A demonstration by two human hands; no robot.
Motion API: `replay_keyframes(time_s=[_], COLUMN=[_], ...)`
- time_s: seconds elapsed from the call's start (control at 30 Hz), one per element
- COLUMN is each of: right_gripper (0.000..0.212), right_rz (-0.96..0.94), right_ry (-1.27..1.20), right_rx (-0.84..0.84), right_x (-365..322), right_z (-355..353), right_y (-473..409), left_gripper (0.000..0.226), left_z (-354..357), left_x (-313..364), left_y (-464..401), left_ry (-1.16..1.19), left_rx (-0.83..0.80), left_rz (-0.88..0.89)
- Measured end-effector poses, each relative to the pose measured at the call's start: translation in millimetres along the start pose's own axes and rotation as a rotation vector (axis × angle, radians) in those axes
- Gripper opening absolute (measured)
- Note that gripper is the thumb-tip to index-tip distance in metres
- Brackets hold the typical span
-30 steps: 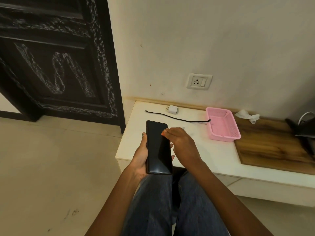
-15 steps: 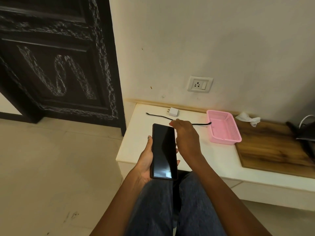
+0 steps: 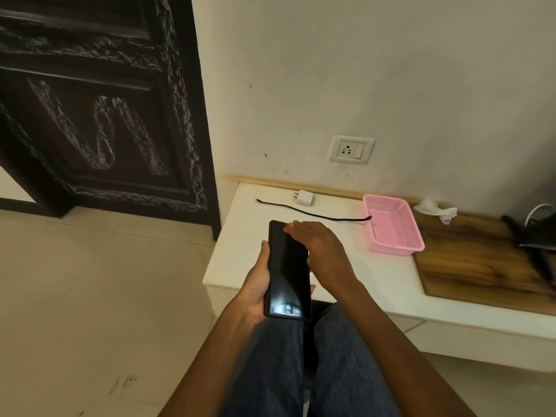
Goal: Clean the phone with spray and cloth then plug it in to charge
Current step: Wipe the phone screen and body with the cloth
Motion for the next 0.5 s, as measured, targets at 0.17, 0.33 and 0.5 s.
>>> replay_keyframes(time_s=[0.17,0.33,0.5], right_gripper=[0.05,0.042,0.043], right_rz=[0.192,0.145,0.089], right_ry=[-0.08,-0.035,0.033], right_rx=[0.035,0.06,0.09], right_x=[22.6,-7.0,-28.3], right_z=[5.3,3.9,6.7], right_y=[17.2,29.8,49.6], left_gripper=[0.071,0.068,0.076], left_z=[-6.8,-29.1,-39.6], left_x=[-1.3,5.5,9.2], left_y=[-4.9,-9.6,-7.6], left_ry=[-0.028,-0.134,-0.134], left_rx=[0.031,0.153,0.192], left_rz=[0.02,0.086,0.062])
Point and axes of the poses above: each hand's wrist, its own y-axis away from the middle knuckle, its own z-axis out of the palm, x = y × z, the point moved 8 cm from there along -y, towards the middle knuckle, and after that the axes turned 3 degrees about y, right-handed, at the moved point
